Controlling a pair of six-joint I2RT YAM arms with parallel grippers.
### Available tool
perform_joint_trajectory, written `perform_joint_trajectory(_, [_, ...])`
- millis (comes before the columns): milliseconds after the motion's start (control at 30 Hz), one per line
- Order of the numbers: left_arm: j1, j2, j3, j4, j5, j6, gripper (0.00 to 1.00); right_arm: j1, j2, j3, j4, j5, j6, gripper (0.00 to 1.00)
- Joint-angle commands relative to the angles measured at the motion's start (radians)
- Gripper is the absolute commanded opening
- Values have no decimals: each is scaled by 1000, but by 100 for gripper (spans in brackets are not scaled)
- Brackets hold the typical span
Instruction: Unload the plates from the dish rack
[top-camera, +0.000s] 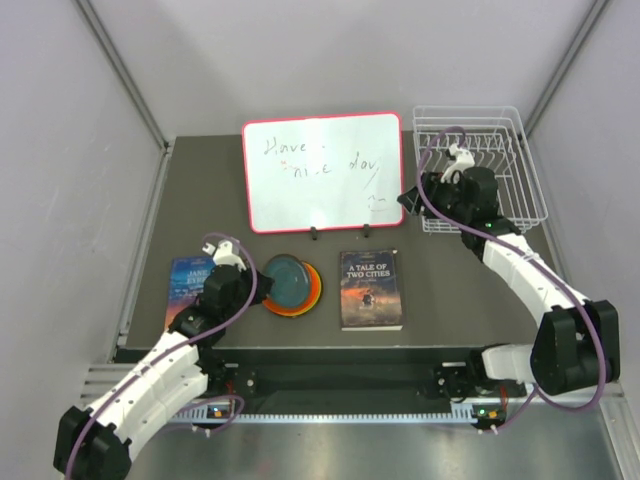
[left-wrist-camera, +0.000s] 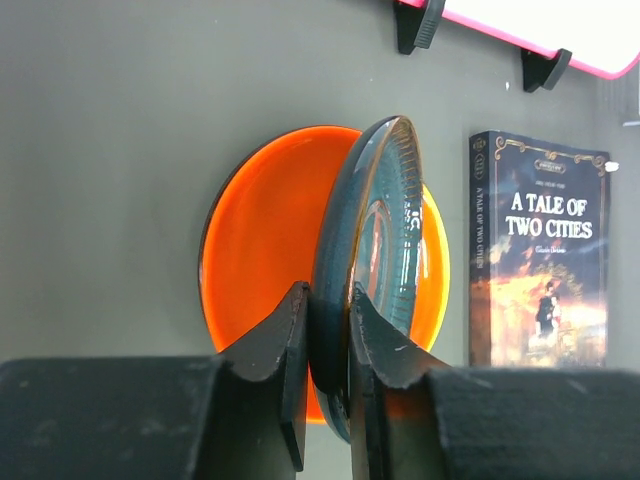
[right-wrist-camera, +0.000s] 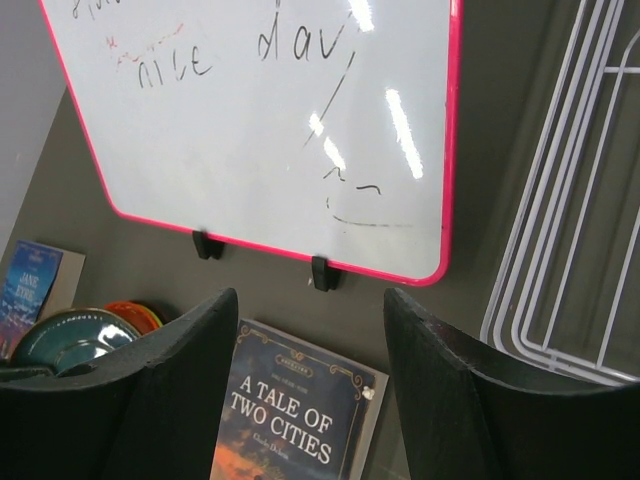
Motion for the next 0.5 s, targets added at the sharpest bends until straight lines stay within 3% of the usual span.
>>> perform_joint_trajectory(0, [1,-20,-6,41,9,-35,26,-5,-8,-20,41,0,1,60])
perform_joint_trajectory(333, [1,-14,-4,19,10,-38,59,-6,-22,-35,29,35,-15,61])
perform_joint_trajectory(467, [0,-5,15,-7,6,-22,64,-6,-31,-35,21,49,-22,61])
